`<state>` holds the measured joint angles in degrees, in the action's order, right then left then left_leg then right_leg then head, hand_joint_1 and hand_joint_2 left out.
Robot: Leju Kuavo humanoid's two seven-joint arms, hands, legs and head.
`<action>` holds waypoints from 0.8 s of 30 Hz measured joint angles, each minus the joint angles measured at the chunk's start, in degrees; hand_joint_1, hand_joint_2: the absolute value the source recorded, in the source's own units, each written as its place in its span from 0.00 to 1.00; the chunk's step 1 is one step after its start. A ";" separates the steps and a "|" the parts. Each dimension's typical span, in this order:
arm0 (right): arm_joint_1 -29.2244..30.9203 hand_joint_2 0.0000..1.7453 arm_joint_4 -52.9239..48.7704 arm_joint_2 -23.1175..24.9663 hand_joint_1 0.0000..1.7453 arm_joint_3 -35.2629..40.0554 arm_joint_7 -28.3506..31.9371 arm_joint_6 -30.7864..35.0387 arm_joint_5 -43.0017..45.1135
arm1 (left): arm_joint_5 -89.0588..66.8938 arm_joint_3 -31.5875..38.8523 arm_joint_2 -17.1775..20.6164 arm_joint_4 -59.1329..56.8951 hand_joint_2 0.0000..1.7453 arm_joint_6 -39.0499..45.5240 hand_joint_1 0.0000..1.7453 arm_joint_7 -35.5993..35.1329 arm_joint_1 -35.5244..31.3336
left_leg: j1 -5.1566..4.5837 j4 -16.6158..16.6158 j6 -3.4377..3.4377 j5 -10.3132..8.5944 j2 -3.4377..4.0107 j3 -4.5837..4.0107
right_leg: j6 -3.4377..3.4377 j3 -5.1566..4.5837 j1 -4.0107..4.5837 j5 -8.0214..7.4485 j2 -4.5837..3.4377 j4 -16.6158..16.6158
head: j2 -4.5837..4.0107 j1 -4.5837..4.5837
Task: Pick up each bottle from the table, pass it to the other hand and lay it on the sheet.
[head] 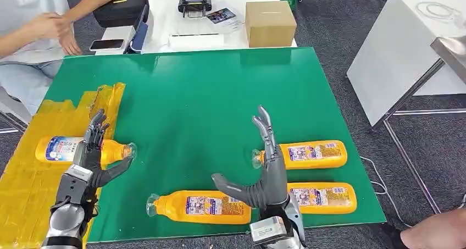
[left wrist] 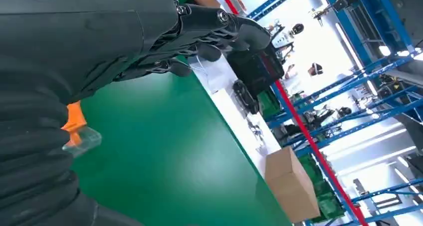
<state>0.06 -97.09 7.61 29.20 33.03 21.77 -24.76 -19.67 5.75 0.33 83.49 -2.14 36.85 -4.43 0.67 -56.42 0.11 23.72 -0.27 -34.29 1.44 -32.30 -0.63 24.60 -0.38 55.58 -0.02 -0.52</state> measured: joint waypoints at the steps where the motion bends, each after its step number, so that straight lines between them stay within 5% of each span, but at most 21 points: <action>1: -0.04 1.00 -0.04 -0.07 0.00 -0.02 0.00 0.00 0.00 | 0.02 0.02 -0.20 0.11 1.00 -0.02 0.00 -0.02 0.05 | 0.00 0.00 0.00 0.00 0.01 0.00 | 0.00 0.00 0.00 0.00 0.00 0.00 | 0.00 -0.02; 10: -0.58 1.00 -0.50 -0.20 0.00 -0.44 -0.52 1.84 -2.30 | 9.06 0.07 -1.81 -3.85 1.00 -8.18 0.00 -8.92 -2.59 | -0.03 0.00 -0.01 -0.01 -0.03 -0.01 | 0.01 0.02 -0.01 0.00 0.03 0.00 | 0.00 0.00; 24: -2.03 1.00 -1.83 -1.57 0.00 -2.34 -3.86 5.05 -8.65 | 14.73 -4.13 -3.04 -0.05 1.00 -9.12 0.00 -9.88 -2.19 | -0.03 -0.01 -0.02 0.02 0.00 -0.03 | 0.02 -0.01 -0.01 0.00 0.01 0.00 | 0.00 -0.02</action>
<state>-1.97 -98.92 6.03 26.86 29.16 26.82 -33.41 -4.94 1.62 -2.71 83.44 -11.26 26.97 -6.63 0.64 -56.43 0.09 23.74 -0.27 -34.32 1.46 -32.31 -0.64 24.60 -0.37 55.57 -0.02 -0.55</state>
